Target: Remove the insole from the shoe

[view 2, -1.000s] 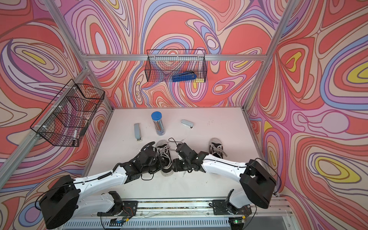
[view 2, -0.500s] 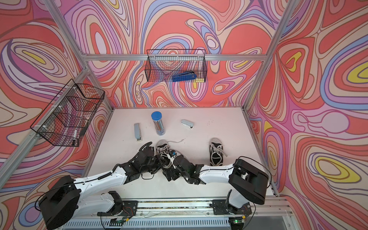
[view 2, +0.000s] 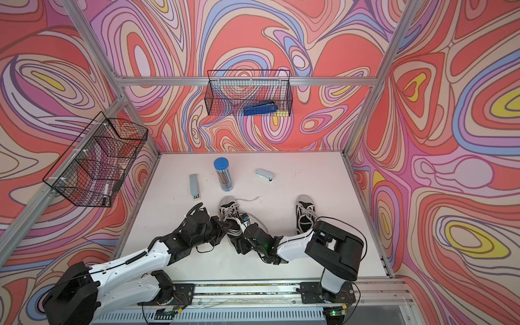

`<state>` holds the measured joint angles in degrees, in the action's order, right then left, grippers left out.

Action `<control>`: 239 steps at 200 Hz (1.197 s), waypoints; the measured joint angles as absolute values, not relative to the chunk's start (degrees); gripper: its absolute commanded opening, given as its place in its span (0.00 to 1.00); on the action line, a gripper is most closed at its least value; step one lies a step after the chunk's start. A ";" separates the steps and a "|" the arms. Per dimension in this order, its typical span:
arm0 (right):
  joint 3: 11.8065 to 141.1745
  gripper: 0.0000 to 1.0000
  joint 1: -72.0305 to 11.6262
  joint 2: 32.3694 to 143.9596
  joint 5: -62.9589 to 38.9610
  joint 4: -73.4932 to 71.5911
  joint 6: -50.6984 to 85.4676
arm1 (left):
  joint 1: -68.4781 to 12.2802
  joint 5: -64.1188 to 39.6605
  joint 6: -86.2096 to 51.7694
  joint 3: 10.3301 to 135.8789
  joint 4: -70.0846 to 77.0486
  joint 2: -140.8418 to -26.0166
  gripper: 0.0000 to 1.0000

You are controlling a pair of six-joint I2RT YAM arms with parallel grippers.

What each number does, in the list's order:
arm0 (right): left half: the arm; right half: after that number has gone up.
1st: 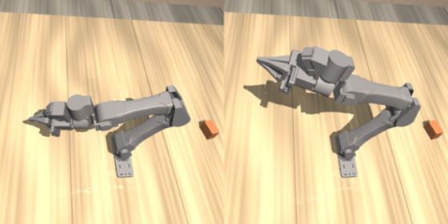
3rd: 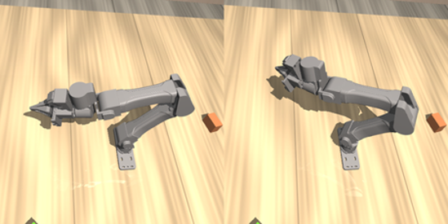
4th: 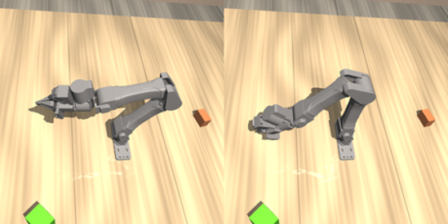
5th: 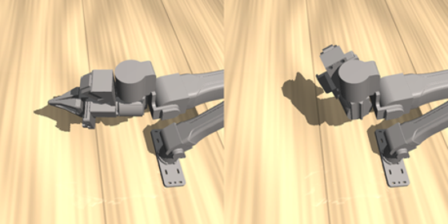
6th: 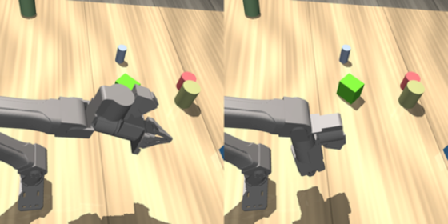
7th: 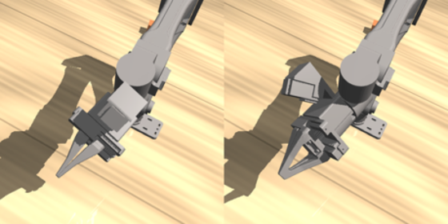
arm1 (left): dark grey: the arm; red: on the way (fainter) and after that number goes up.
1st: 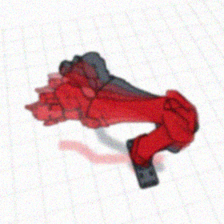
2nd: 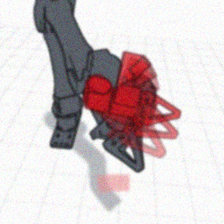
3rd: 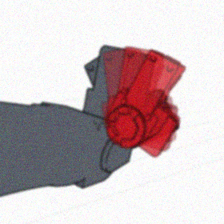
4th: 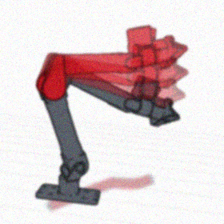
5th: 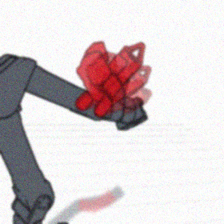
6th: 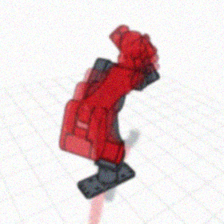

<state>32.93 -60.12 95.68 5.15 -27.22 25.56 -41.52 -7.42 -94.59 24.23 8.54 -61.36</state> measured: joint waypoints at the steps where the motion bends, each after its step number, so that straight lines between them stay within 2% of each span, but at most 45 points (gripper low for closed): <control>1: 32.93 0.74 -60.10 95.70 5.15 -27.29 25.58 | -41.52 -7.42 -94.89 24.18 8.62 -61.34 0.00; 28: 32.93 0.86 -60.16 95.55 5.15 -27.00 25.32 | -41.52 -7.53 -99.94 22.41 10.96 -61.21 0.00; 61: 32.82 0.87 -60.05 87.64 4.80 -19.00 22.74 | -41.52 -7.86 -103.66 20.88 12.73 -61.23 0.00; 78: 32.82 0.82 -60.05 79.57 4.19 -13.91 19.05 | -41.52 -7.88 -104.18 20.88 12.93 -61.23 0.00; 89: 33.06 0.70 -60.05 74.52 4.03 -10.68 15.81 | -41.52 -7.88 -104.29 20.88 12.91 -61.23 0.00; 111: 36.34 0.65 -60.03 70.24 4.64 -4.40 5.96 | -41.52 -7.81 -104.44 20.88 12.86 -61.12 0.00; 167: 46.39 0.57 -60.03 79.88 3.25 2.33 -17.04 | -41.52 -7.46 -104.84 20.88 11.90 -59.40 0.00; 220: 48.66 0.39 -59.29 87.42 1.08 2.50 -24.62 | -41.25 -7.51 -105.19 20.88 10.02 -58.52 0.00; 239: 48.97 0.29 -58.72 87.74 0.75 2.00 -26.15 | -41.21 -7.51 -105.32 20.88 9.69 -58.37 0.00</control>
<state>48.97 -58.72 87.74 0.75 2.00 -26.15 -41.21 -7.51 -105.32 20.88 9.69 -58.37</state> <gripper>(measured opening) 0.339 0.059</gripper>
